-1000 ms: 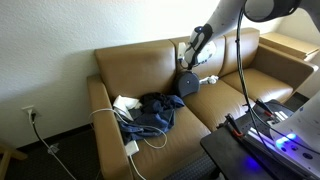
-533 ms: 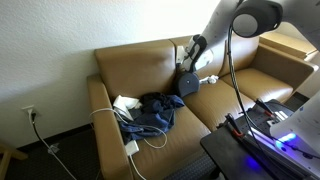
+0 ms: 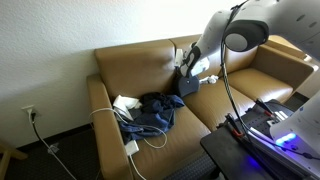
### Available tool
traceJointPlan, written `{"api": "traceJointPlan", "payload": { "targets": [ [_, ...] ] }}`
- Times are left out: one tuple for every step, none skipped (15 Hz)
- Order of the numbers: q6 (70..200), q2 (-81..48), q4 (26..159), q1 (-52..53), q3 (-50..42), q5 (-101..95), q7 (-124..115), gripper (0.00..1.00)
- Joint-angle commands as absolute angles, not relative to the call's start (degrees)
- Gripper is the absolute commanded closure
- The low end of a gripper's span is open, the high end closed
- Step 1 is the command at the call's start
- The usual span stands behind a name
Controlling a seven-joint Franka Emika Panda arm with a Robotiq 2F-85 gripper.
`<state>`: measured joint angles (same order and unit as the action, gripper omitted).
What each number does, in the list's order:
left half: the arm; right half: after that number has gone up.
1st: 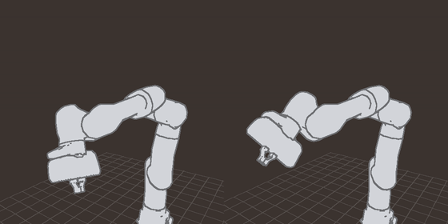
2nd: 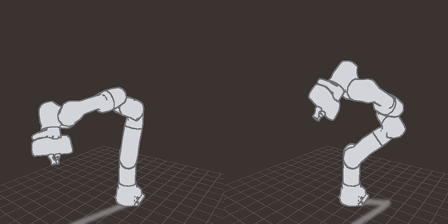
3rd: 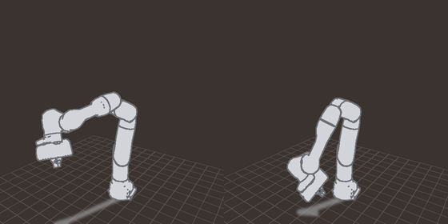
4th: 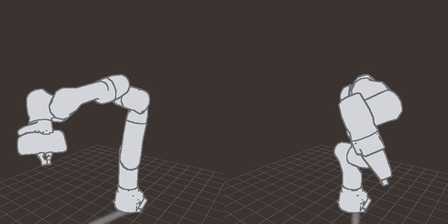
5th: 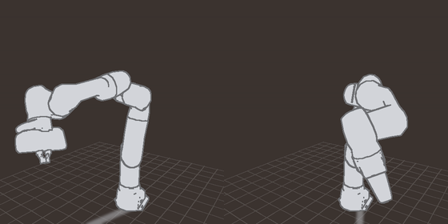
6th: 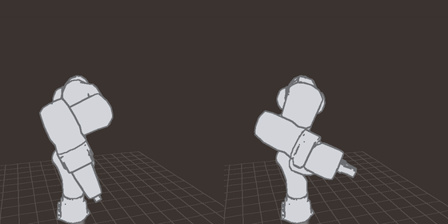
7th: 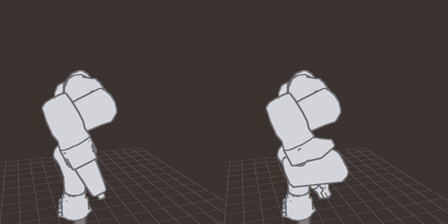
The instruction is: Move the black bag to the right then move it to the left
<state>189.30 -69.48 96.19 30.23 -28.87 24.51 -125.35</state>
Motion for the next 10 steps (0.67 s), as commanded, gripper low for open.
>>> {"api": "traceJointPlan", "payload": {
  "targets": [
    [192.31,-73.65,93.26,31.25,-30.95,26.3,-126.53,0.0],
    [193.08,-74.22,92.89,31.49,-31.37,26.61,-126.52,0.0],
    [193.98,-74.99,92.54,31.75,-32.05,26.69,-126.64,0.0],
    [194.07,-75.46,92.3,31.99,-32.67,26.87,-126.7,0.0],
    [194.55,-76.27,91.98,32.23,-33.36,27.09,-126.77,0.0],
    [195.05,-77.0,91.62,32.45,-34.07,27.32,-126.81,0.0],
    [195.32,-77.84,91.3,32.73,-34.65,27.8,-127.01,0.0],
    [195.65,-78.62,90.96,33.02,-35.3,28.38,-127.13,0.0],
    [195.65,-79.38,90.52,33.1,-35.67,28.72,-127.14,0.0],
    [195.56,-79.91,90.34,33.33,-36.04,29.27,-127.22,0.0]
  ]
}}
